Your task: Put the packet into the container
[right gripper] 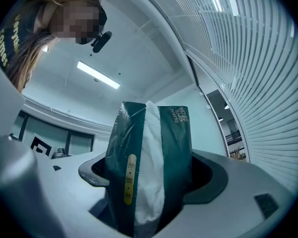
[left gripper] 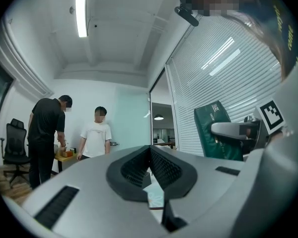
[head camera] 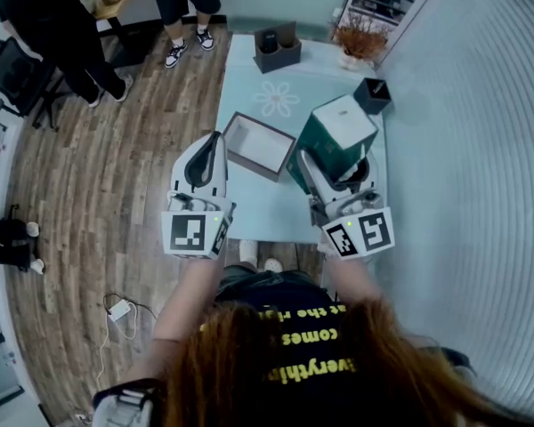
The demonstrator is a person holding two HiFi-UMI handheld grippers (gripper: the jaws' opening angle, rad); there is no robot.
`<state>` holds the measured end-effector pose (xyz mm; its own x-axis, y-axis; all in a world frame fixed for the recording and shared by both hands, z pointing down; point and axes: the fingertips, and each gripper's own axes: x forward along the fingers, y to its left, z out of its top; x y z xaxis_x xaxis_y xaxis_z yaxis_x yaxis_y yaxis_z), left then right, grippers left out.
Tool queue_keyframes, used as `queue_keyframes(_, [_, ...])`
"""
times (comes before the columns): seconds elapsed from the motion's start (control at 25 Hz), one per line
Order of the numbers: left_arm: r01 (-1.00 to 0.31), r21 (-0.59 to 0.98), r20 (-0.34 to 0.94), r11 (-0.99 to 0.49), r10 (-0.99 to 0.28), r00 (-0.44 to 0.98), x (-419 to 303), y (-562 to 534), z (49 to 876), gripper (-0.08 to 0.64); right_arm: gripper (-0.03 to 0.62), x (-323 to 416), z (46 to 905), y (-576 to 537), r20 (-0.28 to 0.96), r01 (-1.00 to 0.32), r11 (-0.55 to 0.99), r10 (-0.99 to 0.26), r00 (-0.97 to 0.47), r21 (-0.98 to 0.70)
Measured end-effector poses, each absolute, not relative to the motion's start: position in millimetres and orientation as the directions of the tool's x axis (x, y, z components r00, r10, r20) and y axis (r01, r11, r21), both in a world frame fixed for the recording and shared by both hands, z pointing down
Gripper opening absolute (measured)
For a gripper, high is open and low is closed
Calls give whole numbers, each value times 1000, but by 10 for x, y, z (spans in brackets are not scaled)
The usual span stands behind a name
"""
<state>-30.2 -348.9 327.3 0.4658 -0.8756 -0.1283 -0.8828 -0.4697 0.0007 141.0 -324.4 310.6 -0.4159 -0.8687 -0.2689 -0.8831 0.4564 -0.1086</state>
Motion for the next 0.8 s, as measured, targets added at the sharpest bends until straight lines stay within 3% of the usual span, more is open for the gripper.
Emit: queue_keyframes(0.8, [-857,19,-111,-515,-853,510,-658,-4304,3309,2,403,1015,3060,-3919,-260,-913,401,-892,-370,-77])
